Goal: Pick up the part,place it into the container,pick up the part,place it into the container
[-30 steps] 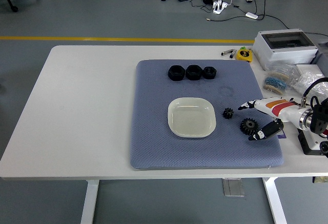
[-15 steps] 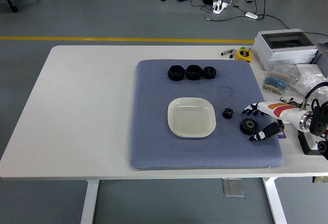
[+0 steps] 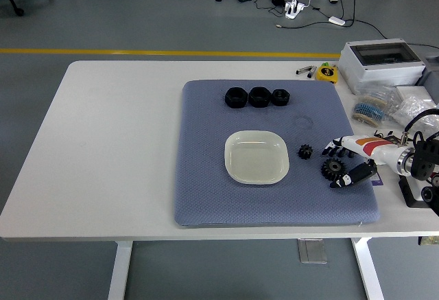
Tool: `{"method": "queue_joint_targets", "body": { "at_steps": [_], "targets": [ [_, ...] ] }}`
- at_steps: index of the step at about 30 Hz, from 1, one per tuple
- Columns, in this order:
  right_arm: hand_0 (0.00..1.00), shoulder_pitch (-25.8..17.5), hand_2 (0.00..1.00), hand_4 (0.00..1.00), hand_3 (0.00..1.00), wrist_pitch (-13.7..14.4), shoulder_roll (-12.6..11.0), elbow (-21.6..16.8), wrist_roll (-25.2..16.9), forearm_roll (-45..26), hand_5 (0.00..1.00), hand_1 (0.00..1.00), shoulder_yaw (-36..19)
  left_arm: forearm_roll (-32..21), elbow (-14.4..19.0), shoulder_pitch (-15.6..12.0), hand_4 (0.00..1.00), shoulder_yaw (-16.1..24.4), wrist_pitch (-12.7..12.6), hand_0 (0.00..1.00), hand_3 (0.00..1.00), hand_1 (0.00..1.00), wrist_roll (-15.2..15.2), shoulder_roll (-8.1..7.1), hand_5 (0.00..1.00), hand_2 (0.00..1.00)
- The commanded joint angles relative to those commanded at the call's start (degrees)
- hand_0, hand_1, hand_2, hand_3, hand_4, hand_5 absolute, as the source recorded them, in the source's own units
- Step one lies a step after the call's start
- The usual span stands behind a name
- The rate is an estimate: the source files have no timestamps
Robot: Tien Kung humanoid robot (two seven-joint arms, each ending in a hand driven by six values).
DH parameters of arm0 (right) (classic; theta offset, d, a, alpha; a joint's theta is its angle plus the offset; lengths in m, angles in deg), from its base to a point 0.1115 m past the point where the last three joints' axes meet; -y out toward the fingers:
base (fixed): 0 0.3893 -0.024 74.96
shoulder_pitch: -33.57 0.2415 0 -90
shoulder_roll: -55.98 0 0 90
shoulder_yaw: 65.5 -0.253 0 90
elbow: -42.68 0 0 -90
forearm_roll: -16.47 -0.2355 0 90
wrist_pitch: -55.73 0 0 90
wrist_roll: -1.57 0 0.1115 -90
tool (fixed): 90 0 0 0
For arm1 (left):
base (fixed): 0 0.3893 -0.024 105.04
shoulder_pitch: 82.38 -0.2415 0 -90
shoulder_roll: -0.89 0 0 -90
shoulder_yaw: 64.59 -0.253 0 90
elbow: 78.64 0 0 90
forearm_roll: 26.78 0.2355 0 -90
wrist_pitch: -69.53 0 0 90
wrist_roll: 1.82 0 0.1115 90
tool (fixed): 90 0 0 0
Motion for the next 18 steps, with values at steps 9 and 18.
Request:
{"method": "queue_joint_targets", "body": {
  "at_steps": [9,18],
  "targets": [
    [0.430,0.0,0.594,0.998,0.577,1.2,0.5,1.5,0.2,-1.2,0.395,0.543,0.7,0.4,0.0,-0.2,0.744,0.2,0.0,0.749,0.708,0.764,0.1,-0.04,0.688,0.788],
    [0.324,0.3,0.521,0.964,0.539,3.4,1.0,2.5,0.3,-2.2,0.380,0.466,1.5,1.2,0.0,-0.4,0.744,0.7,0.1,0.749,0.710,0.764,0.4,-0.07,0.688,0.788]
  ]
}}
